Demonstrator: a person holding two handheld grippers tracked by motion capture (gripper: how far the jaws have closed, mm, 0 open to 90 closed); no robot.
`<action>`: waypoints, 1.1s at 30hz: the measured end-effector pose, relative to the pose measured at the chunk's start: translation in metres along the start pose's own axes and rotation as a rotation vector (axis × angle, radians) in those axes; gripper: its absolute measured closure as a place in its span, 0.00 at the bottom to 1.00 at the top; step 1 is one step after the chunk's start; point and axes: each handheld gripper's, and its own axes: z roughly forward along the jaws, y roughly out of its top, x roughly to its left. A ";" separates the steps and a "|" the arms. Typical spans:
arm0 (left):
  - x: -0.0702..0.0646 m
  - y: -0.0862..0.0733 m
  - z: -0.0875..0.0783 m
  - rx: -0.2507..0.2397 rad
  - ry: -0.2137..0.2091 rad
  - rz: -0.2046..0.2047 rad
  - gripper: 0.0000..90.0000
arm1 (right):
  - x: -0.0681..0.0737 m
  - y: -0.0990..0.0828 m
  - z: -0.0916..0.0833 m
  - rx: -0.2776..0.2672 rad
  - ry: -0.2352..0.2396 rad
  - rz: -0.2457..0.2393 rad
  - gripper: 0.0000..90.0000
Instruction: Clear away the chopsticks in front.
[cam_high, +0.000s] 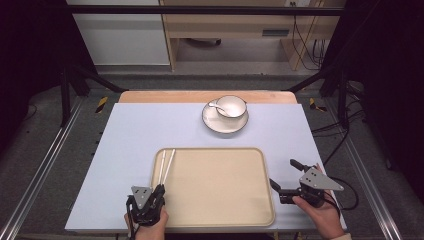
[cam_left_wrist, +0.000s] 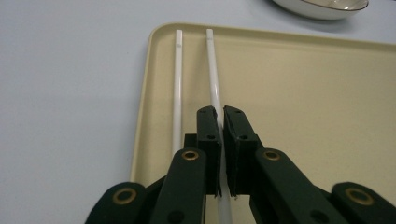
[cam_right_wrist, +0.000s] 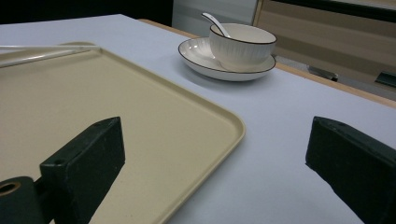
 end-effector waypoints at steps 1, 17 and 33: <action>0.000 -0.001 0.001 0.004 0.003 0.001 0.94 | 0.000 0.000 0.000 0.000 0.000 0.000 0.05; -0.002 -0.007 0.008 0.055 0.006 0.009 0.94 | 0.001 0.000 0.001 0.008 0.006 0.001 0.05; -0.001 0.033 0.018 0.015 -0.116 0.139 0.63 | 0.000 -0.001 0.001 0.012 -0.006 -0.001 0.05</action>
